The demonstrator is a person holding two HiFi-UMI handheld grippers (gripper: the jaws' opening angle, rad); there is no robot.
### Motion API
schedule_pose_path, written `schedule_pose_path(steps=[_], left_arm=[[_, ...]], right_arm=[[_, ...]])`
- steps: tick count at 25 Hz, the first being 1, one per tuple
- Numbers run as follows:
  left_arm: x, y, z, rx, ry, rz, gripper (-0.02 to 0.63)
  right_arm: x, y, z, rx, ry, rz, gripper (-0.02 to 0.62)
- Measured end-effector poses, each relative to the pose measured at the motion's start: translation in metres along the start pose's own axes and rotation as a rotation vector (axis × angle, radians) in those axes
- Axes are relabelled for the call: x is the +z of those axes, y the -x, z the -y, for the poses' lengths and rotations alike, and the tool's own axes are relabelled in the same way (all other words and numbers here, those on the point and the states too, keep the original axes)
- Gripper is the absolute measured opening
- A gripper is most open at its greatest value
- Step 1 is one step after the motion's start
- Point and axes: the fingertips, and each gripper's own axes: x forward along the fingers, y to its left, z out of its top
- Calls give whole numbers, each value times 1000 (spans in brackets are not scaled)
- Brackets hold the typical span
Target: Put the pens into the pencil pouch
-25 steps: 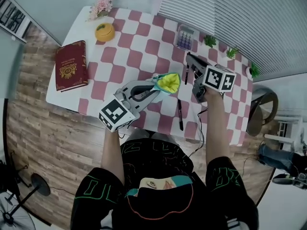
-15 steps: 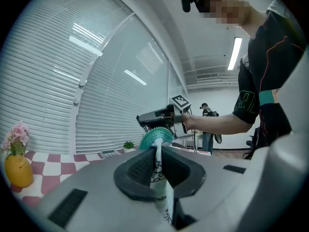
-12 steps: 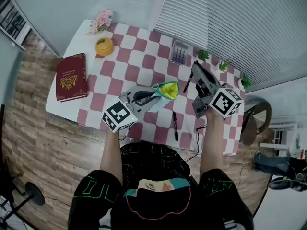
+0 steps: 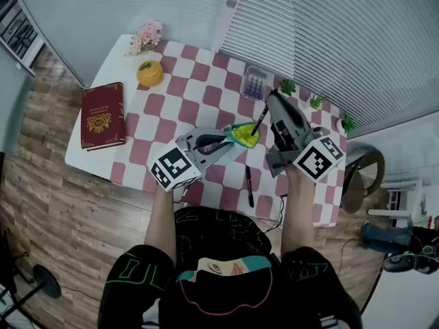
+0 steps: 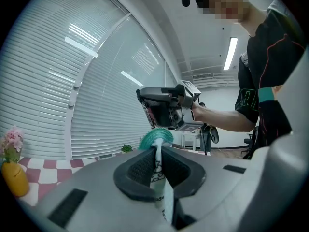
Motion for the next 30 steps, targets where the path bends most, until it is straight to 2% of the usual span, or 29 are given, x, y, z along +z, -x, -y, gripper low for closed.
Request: schedule_pose_path(steps=[8,15,24,30], left_arm=[[12,7,0,16,39,78,23],[21,14,-5,46,66,135,23],[22,18,-9,76,72,154,23],[21,18,-8,87,61,143,23]], right_arm=[[-24,-4,-13,28,16,9,48],[-37,2,-20,29,72,-22,49],[-68,12,-31,34,253,-168,49],[-91,19,-24,10,298,-251,49]])
